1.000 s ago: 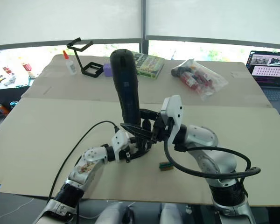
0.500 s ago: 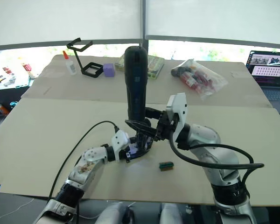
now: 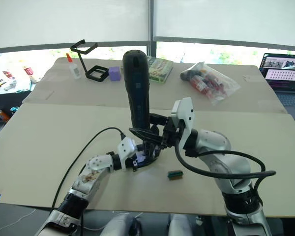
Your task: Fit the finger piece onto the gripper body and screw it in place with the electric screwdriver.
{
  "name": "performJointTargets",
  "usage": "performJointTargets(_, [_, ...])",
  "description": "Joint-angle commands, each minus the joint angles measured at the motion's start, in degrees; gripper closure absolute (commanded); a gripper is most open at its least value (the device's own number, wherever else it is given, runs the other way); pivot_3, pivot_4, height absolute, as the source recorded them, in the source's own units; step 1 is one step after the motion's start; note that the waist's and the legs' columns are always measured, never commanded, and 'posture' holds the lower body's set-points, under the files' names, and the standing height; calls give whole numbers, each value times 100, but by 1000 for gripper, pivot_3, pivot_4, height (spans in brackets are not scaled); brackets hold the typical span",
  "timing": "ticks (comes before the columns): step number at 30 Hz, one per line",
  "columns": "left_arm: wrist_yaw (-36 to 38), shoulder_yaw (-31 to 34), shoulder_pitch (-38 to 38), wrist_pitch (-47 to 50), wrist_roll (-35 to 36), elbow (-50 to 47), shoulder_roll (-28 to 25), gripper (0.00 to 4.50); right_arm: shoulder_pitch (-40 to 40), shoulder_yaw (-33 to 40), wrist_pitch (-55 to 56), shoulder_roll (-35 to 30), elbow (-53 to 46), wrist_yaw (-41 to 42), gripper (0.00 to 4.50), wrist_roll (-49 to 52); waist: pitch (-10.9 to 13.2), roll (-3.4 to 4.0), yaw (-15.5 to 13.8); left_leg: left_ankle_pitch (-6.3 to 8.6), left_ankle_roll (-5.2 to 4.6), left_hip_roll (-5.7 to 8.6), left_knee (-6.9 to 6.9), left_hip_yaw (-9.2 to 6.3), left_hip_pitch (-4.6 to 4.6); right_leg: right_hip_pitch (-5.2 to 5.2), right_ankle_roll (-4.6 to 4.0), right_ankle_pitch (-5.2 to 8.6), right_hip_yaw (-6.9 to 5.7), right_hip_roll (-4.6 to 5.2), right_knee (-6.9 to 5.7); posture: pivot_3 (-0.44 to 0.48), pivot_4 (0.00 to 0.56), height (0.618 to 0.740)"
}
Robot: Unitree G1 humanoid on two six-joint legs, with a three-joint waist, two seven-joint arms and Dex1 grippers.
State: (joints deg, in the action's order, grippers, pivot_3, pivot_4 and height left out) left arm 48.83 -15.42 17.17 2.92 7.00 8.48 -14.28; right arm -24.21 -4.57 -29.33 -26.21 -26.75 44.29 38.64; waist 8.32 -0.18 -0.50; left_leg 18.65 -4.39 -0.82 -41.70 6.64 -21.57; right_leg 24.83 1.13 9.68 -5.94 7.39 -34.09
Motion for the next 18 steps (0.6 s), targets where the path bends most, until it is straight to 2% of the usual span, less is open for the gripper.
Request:
performJointTargets(1, [7, -80, -94, 105, -29, 26, -26, 2203, -282, 310, 41, 73, -256, 123, 2573, 481, 1, 0, -3, 0, 1, 0, 0, 0, -11, 10, 0, 0, 0, 0, -2, 0, 150, 740])
performJointTargets(7, [-69, -89, -77, 63, -71, 166, 8, 2203, -604, 763, 91, -296, -503, 636, 2573, 1047, 4, 1, -21, -4, 4, 6, -2, 0, -48, 33, -2, -2, -8, -1, 2, 0, 150, 740])
performJointTargets(15, [-62, -37, -27, 174, 65, 223, 107, 2203, -738, 1084, -95, -461, -694, 593, 2573, 1577, 4, 0, -21, -1, -2, 6, -3, 0, -43, 28, -2, -3, -7, 1, 0, 0, 150, 740])
performJointTargets(17, [-97, 12, -38, 173, 73, 224, 122, 1171, -755, 1258, -270, -649, -818, 451, 2573, 1911, 4, 1, -26, -1, -2, 5, -3, -1, -43, 28, -2, -3, -7, 2, 0, 0, 150, 740])
performJointTargets(18, [-91, 16, -52, 110, 43, 233, 98, 812, -758, 1352, -360, -764, -860, 387, 2573, 2083, 4, 1, -31, -1, -2, 6, -3, -2, -44, 29, -2, -3, -7, 4, 0, 0, 150, 740])
